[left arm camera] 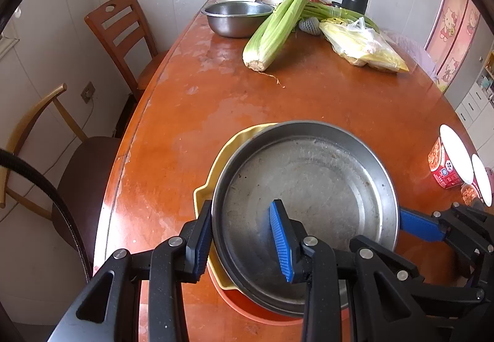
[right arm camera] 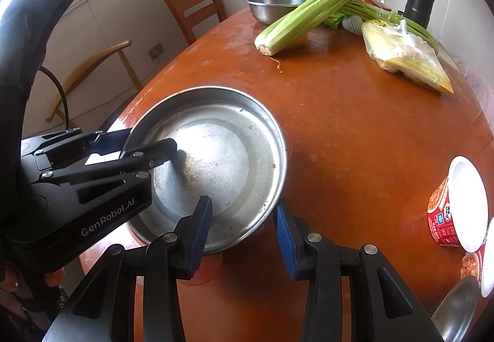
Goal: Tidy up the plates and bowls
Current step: 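Lower the grey pan onto the yellow plate and open the left tool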
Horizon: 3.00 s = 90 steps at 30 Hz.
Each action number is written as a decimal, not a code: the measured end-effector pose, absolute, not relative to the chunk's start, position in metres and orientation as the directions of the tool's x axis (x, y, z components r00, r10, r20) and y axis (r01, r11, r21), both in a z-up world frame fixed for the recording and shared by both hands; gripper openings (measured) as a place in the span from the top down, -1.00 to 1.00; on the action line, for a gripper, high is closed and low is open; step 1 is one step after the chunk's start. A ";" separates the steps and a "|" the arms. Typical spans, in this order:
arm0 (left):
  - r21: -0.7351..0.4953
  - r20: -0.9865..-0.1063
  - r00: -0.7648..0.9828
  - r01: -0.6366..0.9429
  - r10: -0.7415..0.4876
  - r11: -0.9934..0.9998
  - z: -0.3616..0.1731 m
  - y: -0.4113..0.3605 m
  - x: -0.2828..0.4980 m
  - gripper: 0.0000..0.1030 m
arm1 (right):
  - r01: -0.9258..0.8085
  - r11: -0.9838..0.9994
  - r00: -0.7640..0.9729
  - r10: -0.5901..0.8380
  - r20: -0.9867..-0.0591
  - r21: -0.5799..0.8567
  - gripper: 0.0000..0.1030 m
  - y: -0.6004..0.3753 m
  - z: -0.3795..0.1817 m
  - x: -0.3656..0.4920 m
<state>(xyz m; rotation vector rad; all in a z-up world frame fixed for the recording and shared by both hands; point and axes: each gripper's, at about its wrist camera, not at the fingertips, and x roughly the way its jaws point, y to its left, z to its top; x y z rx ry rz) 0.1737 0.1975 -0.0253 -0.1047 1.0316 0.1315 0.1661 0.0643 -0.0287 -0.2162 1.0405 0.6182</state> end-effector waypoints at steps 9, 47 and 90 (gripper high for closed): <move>-0.025 -0.859 0.509 -0.161 0.061 0.987 -0.026 0.200 0.173 0.29 | -0.575 0.810 0.354 0.372 -0.858 0.114 0.16 0.064 -0.032 0.167; -0.188 -0.881 0.470 -0.258 -0.047 0.948 -0.042 0.227 0.151 0.02 | -0.557 0.824 0.417 0.389 -0.822 0.107 0.06 0.045 -0.021 0.170; -0.114 -0.877 0.479 -0.145 -0.031 0.983 -0.032 0.154 0.197 0.00 | -0.428 0.891 0.445 0.356 -0.822 0.154 0.06 -0.022 -0.020 0.200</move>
